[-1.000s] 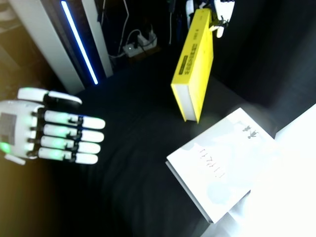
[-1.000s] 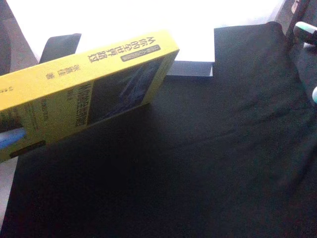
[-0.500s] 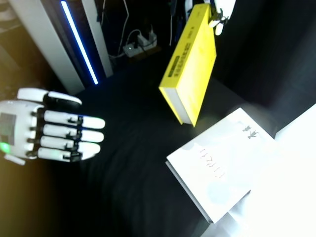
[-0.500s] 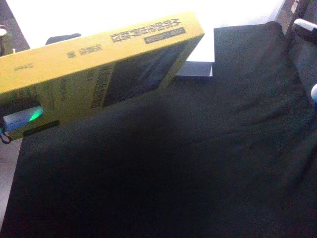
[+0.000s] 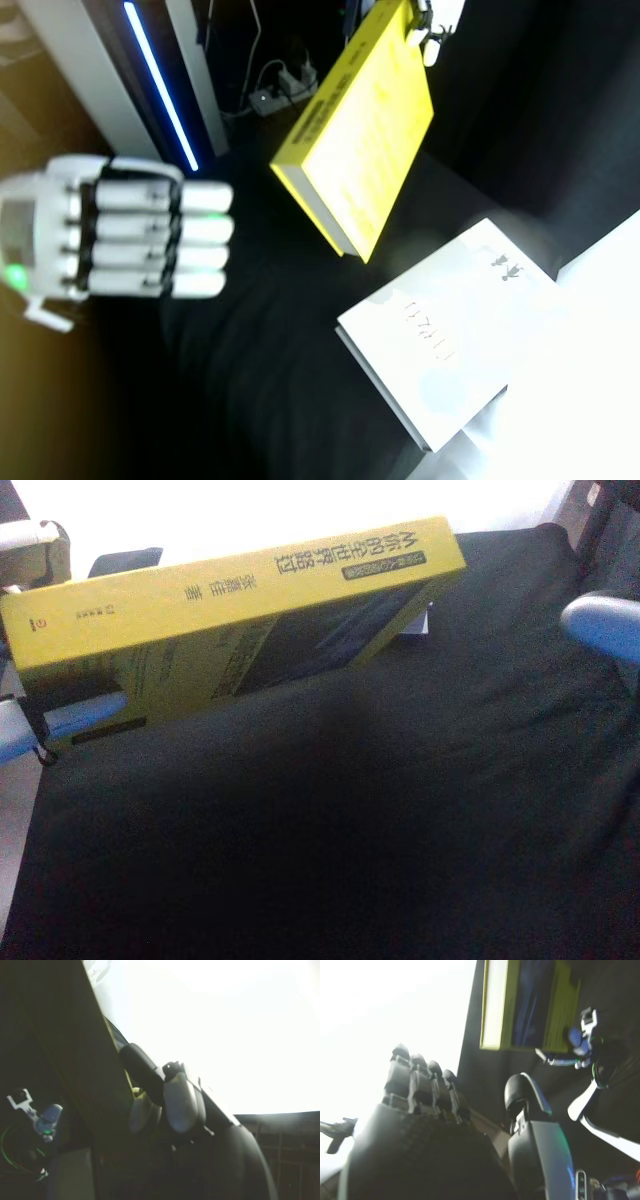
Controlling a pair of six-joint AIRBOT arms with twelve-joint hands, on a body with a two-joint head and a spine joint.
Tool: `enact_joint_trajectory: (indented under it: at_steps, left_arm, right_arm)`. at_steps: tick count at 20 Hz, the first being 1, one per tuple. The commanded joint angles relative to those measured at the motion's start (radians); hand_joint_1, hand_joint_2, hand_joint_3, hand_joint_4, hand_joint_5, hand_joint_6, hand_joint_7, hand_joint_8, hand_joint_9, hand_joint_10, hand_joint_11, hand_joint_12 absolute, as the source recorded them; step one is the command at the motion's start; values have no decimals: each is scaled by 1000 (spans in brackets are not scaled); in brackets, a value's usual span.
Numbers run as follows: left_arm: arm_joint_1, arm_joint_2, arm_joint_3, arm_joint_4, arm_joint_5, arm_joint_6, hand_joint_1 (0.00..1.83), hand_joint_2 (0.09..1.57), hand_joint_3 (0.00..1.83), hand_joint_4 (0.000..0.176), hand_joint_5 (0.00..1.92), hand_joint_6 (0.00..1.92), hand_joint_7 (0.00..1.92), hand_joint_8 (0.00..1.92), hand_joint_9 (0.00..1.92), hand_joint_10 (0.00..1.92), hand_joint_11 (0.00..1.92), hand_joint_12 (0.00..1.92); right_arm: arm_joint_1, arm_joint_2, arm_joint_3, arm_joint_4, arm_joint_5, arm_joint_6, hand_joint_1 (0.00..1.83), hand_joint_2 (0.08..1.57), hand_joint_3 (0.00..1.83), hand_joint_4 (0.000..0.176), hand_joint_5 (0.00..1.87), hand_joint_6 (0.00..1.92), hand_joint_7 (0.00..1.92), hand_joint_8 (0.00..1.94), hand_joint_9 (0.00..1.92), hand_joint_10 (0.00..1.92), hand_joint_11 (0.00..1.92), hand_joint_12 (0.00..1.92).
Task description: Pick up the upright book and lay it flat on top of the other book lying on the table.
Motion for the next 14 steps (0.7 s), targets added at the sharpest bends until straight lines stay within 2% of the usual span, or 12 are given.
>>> enact_joint_trajectory:
  at_steps: [1, 3, 4, 6, 7, 8, 9, 10, 11, 12, 13, 14]
  left_arm:
    - [-13, -1, 7, 7, -125, -2, 1223, 1270, 0, 0, 1181, 1921, 1441, 1921, 1601, 1921, 1652, 1921]
    - [-21, -7, 12, 12, -112, -2, 1265, 1259, 0, 0, 1169, 1921, 1413, 1921, 1584, 1921, 1642, 1921]
    - [-30, -12, 15, 16, -105, -2, 1269, 1251, 0, 0, 1165, 1921, 1409, 1921, 1585, 1921, 1644, 1921]
    - [-52, -25, 22, 37, -87, -2, 1281, 1236, 0, 0, 1176, 1921, 1423, 1921, 1594, 1921, 1650, 1921]
    - [-63, -31, 25, 48, -80, -2, 1293, 1229, 0, 0, 1180, 1921, 1436, 1921, 1607, 1921, 1661, 1921]
    - [-73, -37, 26, 63, -75, -2, 1327, 1226, 0, 0, 1192, 1921, 1454, 1921, 1622, 1921, 1676, 1921]
    - [-80, -41, 27, 77, -77, -2, 1318, 1230, 0, 0, 1200, 1921, 1462, 1921, 1628, 1921, 1681, 1921]
    - [-82, -43, 26, 85, -82, -2, 1292, 1237, 0, 0, 1222, 1921, 1478, 1921, 1641, 1921, 1693, 1921]
    - [-84, -45, 25, 94, -90, -2, 1270, 1242, 0, 0, 1235, 1921, 1490, 1921, 1649, 1921, 1698, 1921]
    - [-87, -48, 24, 106, -100, -2, 1221, 1257, 5, 0, 1242, 1921, 1505, 1921, 1662, 1921, 1709, 1921]
    - [-92, -52, 24, 116, -104, -2, 1202, 1263, 7, 0, 1233, 1921, 1501, 1921, 1657, 1921, 1705, 1921]
    - [-99, -58, 25, 125, -104, -2, 1179, 1246, 0, 0, 1233, 1921, 1492, 1921, 1643, 1921, 1697, 1921]
  right_arm:
    - [28, -10, 8, -3, 65, 3, 810, 1156, 0, 35, 0, 0, 0, 0, 0, 0, 0, 0]
    - [85, -35, 17, -46, 39, 3, 782, 1160, 0, 9, 0, 0, 0, 0, 0, 0, 0, 0]
    - [111, -49, 21, -70, 21, 3, 816, 1137, 0, 20, 0, 0, 0, 0, 0, 0, 0, 0]
    - [139, -79, 39, -98, -7, 4, 884, 1129, 0, 61, 0, 0, 0, 0, 0, 0, 0, 0]
    - [146, -93, 48, -107, -18, 5, 870, 1147, 0, 96, 0, 0, 0, 0, 0, 0, 0, 0]
    - [155, -105, 56, -115, -30, 7, 788, 1153, 0, 122, 0, 0, 0, 0, 0, 0, 0, 0]
    - [165, -117, 63, -121, -42, 7, 756, 1153, 0, 125, 0, 0, 0, 0, 0, 0, 0, 0]
    - [170, -123, 67, -124, -47, 7, 800, 1149, 0, 93, 0, 0, 0, 0, 0, 0, 0, 0]
    - [176, -129, 71, -127, -56, 7, 838, 1147, 0, 78, 0, 0, 0, 0, 0, 0, 0, 0]
    - [182, -141, 78, -130, -69, 7, 871, 1153, 0, 73, 0, 0, 0, 0, 0, 0, 0, 0]
    - [184, -151, 83, -133, -80, 7, 884, 1153, 0, 62, 0, 0, 0, 0, 0, 0, 0, 0]
    - [185, -166, 92, -133, -87, 8, 885, 1146, 0, 59, 0, 0, 0, 0, 0, 0, 0, 0]
